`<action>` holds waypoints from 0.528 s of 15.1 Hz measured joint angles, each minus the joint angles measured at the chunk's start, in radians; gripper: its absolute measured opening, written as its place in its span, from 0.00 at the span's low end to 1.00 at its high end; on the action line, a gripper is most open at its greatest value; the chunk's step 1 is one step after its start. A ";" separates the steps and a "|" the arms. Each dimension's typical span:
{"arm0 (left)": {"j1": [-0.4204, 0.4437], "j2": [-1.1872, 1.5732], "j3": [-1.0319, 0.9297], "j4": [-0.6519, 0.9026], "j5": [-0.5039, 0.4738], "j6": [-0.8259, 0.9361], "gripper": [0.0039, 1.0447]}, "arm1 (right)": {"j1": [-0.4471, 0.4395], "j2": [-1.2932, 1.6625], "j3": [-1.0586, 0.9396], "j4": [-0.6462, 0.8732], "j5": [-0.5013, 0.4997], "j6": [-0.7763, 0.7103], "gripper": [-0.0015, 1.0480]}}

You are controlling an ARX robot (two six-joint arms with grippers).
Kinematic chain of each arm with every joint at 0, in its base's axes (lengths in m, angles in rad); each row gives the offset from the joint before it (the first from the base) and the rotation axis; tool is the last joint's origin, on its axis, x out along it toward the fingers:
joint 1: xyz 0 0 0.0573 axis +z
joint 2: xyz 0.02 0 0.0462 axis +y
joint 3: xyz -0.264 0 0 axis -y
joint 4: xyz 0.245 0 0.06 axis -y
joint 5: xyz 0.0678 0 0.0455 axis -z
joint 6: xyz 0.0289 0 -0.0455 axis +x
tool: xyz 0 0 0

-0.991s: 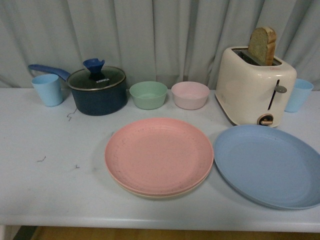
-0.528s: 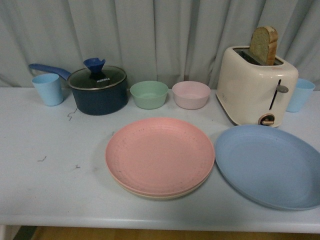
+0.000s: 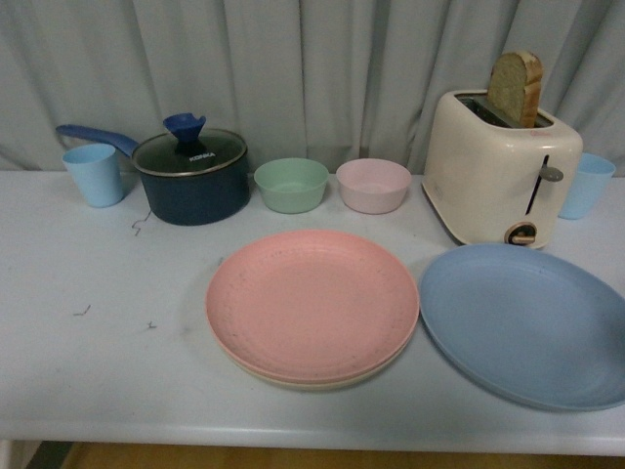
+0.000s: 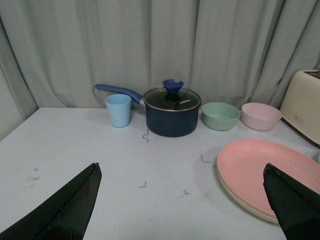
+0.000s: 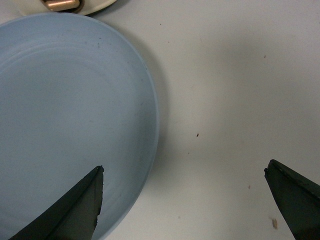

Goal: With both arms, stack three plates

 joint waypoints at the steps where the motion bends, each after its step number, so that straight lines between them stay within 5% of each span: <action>1: 0.000 0.000 0.000 0.000 0.000 0.000 0.94 | 0.012 0.153 0.084 0.061 0.014 0.005 0.94; 2: 0.000 0.000 0.000 0.000 0.000 0.000 0.94 | 0.043 0.252 0.144 0.079 0.052 0.006 0.94; 8: 0.000 0.000 0.000 0.000 0.000 0.000 0.94 | 0.063 0.324 0.188 0.087 0.112 0.030 0.29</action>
